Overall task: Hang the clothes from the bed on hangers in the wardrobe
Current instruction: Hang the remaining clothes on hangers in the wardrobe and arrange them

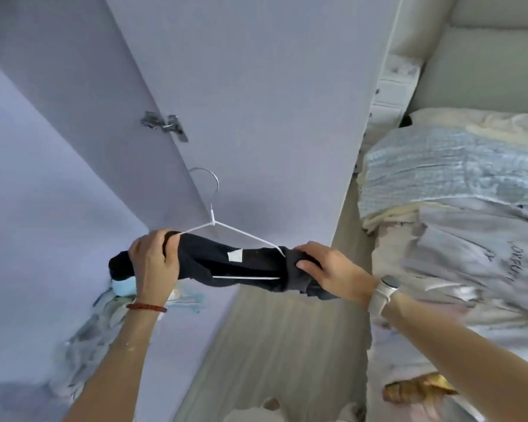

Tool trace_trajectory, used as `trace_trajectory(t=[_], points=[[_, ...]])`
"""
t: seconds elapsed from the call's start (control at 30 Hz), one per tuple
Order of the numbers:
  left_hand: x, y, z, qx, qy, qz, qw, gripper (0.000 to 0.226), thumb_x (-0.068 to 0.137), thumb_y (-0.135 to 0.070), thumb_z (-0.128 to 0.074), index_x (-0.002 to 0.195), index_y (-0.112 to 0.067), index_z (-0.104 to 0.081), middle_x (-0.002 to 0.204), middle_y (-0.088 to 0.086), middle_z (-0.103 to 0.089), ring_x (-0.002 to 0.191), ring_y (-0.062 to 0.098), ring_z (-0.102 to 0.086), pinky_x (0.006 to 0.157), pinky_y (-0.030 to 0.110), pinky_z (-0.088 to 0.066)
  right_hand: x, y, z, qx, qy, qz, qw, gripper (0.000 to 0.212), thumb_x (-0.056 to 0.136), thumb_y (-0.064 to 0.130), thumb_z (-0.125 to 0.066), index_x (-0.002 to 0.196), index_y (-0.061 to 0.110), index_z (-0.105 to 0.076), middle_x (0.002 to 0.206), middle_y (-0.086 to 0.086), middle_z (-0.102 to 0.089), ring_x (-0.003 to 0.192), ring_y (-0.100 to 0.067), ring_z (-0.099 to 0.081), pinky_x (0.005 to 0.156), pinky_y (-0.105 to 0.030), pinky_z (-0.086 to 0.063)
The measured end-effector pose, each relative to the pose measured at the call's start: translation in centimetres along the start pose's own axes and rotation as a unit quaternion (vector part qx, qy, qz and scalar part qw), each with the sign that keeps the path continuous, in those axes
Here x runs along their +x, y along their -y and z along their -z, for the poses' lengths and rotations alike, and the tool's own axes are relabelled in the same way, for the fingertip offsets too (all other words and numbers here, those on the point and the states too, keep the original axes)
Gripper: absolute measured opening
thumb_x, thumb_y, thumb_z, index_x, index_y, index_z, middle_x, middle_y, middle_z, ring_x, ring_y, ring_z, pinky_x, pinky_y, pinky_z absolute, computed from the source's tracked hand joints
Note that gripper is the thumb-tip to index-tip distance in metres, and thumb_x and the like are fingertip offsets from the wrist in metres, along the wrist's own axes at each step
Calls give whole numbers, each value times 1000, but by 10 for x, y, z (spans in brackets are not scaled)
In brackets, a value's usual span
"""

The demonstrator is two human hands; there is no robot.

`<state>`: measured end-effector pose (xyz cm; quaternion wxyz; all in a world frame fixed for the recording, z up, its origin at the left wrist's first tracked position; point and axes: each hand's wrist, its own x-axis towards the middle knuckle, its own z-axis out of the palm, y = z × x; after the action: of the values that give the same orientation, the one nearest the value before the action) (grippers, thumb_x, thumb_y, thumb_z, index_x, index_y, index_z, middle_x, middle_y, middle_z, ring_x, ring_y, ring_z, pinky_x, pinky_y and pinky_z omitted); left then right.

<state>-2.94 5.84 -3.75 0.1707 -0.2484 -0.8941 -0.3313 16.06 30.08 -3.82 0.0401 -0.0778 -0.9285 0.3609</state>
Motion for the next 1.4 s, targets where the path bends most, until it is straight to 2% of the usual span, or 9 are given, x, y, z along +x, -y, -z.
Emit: trace_trajectory(t=[0.07, 0.17, 0.33, 0.43, 0.6, 0.8, 0.97, 1.23, 1.4], points=[[14, 23, 23, 5, -38, 30, 999, 31, 89, -20, -41, 85, 4, -61, 79, 23, -63, 77, 41, -56, 82, 48, -42, 36, 27, -3, -25, -14, 39, 999, 34, 90, 35, -41, 107, 13, -61, 99, -1, -65, 90, -23, -60, 76, -27, -43], [35, 51, 54, 19, -77, 61, 995, 26, 90, -17, -48, 91, 2, -64, 87, 22, -66, 82, 42, -58, 80, 46, -45, 87, 66, -7, -39, -58, 63, 996, 40, 85, 43, -37, 101, 19, -64, 93, 5, -68, 88, -19, -61, 75, -27, -43], [76, 67, 106, 72, -142, 124, 979, 37, 89, -30, -50, 118, -8, -58, 120, 18, -55, 111, 36, -49, 94, 50, -38, 168, 124, -23, -24, -143, 118, 982, 32, 89, 37, -48, 94, 13, -68, 88, -2, -70, 85, -28, -63, 73, -33, -45], [105, 49, 139, 179, -230, 45, 956, 38, 85, -27, -49, 117, -9, -58, 121, 17, -56, 113, 35, -47, 92, 51, -36, 219, 153, -34, -4, -162, 115, 980, 24, 93, 27, -52, 97, 8, -66, 90, -9, -69, 84, -32, -62, 71, -33, -44], [164, 19, 176, 337, -322, -81, 881, 39, 83, -18, -50, 121, -13, -56, 129, 15, -52, 124, 29, -34, 98, 46, -24, 308, 203, -42, 57, -183, 109, 975, 28, 95, 27, -44, 104, 4, -59, 85, -15, -66, 80, -35, -61, 68, -35, -45], [224, 33, 192, 473, -317, 3, 822, 66, 83, -24, -50, 145, -17, -26, 152, 15, -21, 138, 39, -10, 110, 56, -2, 404, 264, -40, 95, -187, 119, 970, 29, 97, 25, -40, 102, 2, -57, 94, -19, -65, 89, -39, -58, 74, -40, -46], [231, 43, 190, 510, -322, 27, 797, 74, 84, -25, -51, 148, -22, -15, 154, 9, -14, 140, 34, -2, 111, 54, 4, 454, 293, -30, 64, -166, 96, 979, 30, 98, 25, -39, 102, 2, -57, 103, -18, -63, 96, -38, -57, 73, -35, -41], [233, 44, 191, 520, -322, 35, 790, 77, 81, -20, -55, 148, -22, -17, 154, 7, -15, 140, 34, -6, 107, 63, -3, 460, 276, -44, -37, -117, 93, 988, 33, 99, 27, -35, 119, 8, -53, 117, -17, -58, 105, -39, -54, 84, -39, -42], [230, 37, 190, 497, -317, 37, 807, 77, 78, -18, -58, 147, -21, -23, 153, 9, -18, 140, 33, -7, 106, 64, -4, 440, 266, -42, -39, -110, 114, 987, 40, 98, 14, -36, 138, 14, -36, 131, -12, -40, 107, -36, -50, 86, -39, -42]])
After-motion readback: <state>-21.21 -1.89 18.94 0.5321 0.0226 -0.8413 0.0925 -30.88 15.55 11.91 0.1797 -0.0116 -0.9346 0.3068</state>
